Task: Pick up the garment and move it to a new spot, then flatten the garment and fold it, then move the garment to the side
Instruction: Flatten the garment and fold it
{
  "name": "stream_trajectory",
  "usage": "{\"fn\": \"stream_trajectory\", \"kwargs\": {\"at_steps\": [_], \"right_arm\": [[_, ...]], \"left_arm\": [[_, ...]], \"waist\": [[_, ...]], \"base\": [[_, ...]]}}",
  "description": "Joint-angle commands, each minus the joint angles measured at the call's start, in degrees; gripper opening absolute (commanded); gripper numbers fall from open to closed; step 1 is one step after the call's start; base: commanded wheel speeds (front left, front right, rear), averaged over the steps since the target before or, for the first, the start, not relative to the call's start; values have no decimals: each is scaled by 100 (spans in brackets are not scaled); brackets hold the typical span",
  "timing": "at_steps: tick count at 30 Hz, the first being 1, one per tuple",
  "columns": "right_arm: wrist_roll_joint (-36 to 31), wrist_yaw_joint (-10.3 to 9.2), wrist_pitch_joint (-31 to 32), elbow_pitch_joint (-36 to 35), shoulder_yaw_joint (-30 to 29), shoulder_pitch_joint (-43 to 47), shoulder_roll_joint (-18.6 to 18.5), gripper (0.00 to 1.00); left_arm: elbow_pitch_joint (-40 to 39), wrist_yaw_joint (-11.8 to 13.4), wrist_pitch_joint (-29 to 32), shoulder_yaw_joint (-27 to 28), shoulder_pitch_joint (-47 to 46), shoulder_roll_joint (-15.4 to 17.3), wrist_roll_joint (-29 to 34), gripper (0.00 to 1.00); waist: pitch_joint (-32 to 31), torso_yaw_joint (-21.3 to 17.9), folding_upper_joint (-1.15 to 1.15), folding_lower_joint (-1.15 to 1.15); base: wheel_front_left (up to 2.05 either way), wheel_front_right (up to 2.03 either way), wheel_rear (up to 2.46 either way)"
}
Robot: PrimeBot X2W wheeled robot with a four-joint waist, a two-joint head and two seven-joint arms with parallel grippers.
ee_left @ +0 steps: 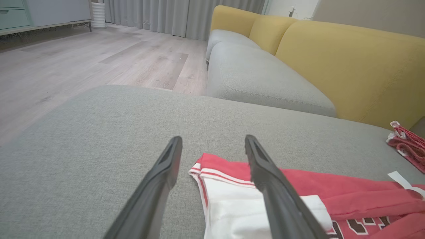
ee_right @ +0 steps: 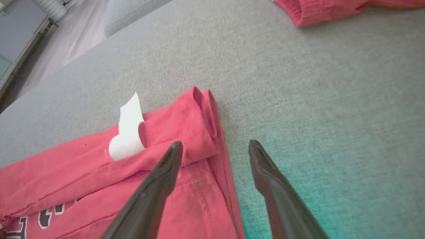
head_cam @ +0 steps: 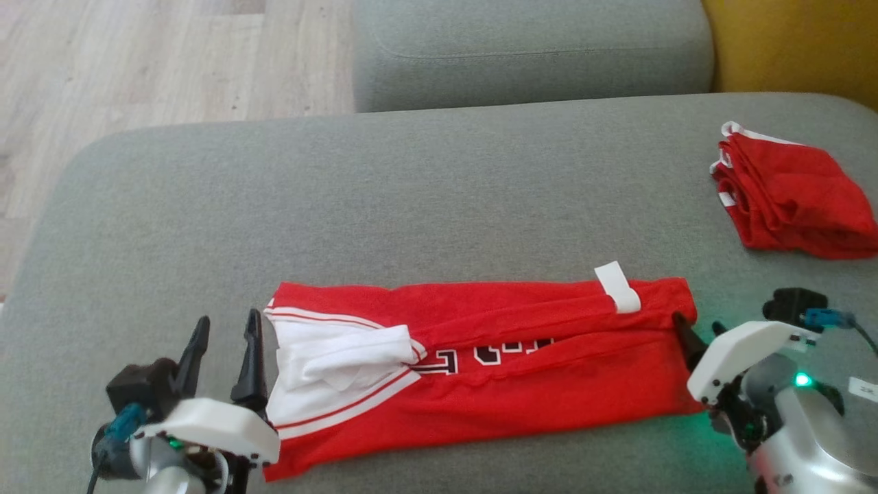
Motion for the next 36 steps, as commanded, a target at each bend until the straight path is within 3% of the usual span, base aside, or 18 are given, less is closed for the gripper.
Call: {"fn": "stream_trajectory", "kwargs": {"at_steps": [1,15,16,17,18,25,36], "right_arm": [[1,-4,31,-72,90,-283,78,100],[-11,-4,886,1666,-81,-748,279,100],[16,-4,961,1723,-75,-771,309,78],[53,-4,983,1746,-81,-799,335,47],[74,-4,958,1736,-72,-830,354,0],[338,-4,262,1290,-114,-1078,298,0],[376,-4,16,915,-225,-1239,-629,0]], "left_arm": [[-125,-26,-71,295,-374,56,53,100],[205,-231,-71,454,-400,-76,184,100],[223,-242,-71,462,-403,-79,190,100],[240,-250,-71,468,-407,-82,196,100],[256,-257,-71,471,-410,-84,202,100],[339,-283,-71,518,-383,-95,224,100],[391,-291,-71,533,-312,-181,249,100]], "waist": [[-5,31,0,0],[14,202,0,0],[12,203,0,0],[9,203,0,0],[4,203,0,0],[-31,158,0,0],[-93,29,0,0]], "base": [[0,0,0],[0,0,0],[0,0,0],[0,0,0],[0,0,0],[0,0,0],[0,0,0]]}}
